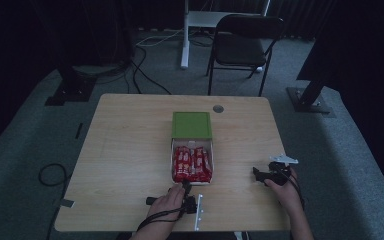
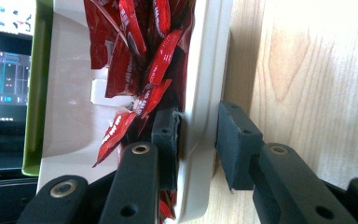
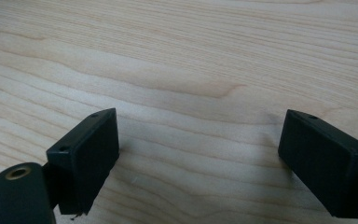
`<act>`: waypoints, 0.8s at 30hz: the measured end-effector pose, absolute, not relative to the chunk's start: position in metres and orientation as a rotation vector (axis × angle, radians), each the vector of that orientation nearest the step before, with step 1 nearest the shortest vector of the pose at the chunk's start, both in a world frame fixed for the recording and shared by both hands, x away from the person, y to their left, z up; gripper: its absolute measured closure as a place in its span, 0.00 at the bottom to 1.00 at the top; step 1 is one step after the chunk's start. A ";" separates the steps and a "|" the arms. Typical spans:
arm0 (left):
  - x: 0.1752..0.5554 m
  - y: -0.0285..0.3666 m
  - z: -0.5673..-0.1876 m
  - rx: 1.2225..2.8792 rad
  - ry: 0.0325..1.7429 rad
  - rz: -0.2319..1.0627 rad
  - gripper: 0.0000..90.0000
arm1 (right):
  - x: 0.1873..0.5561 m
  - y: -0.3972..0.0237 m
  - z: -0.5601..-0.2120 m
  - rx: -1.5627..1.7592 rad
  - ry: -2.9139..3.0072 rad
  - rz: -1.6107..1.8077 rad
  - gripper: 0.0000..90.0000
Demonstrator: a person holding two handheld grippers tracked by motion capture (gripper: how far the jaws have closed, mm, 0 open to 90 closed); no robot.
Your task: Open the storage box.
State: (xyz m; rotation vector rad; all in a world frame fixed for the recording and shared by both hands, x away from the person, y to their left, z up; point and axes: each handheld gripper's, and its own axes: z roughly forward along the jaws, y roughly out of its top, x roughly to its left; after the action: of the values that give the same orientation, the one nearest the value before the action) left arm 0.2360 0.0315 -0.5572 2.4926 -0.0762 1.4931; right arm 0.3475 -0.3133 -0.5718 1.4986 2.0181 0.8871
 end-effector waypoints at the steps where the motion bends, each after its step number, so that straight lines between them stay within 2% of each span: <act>1: 0.236 0.031 -0.557 2.490 -0.080 1.493 0.79 | 0.347 -0.313 -0.572 1.499 2.018 0.887 0.13; 11: 0.232 0.036 -0.553 2.463 -0.088 1.427 0.77 | 0.347 -0.313 -0.572 1.498 2.019 0.887 0.13; 14: 0.230 0.039 -0.551 2.453 -0.080 1.377 0.73 | 0.347 -0.313 -0.572 1.498 2.018 0.887 0.13; 18: 0.227 0.044 -0.545 2.420 -0.022 1.298 0.73 | 0.347 -0.313 -0.572 1.498 2.018 0.887 0.13; 24: 0.224 0.055 -0.536 2.379 0.083 1.108 0.72 | 0.347 -0.313 -0.572 1.500 2.018 0.887 0.13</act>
State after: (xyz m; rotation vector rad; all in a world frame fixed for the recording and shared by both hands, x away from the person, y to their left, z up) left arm 0.2237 0.0547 -0.5360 2.3790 0.0833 1.1078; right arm 0.3474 -0.3133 -0.5718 1.4996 2.0178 0.8874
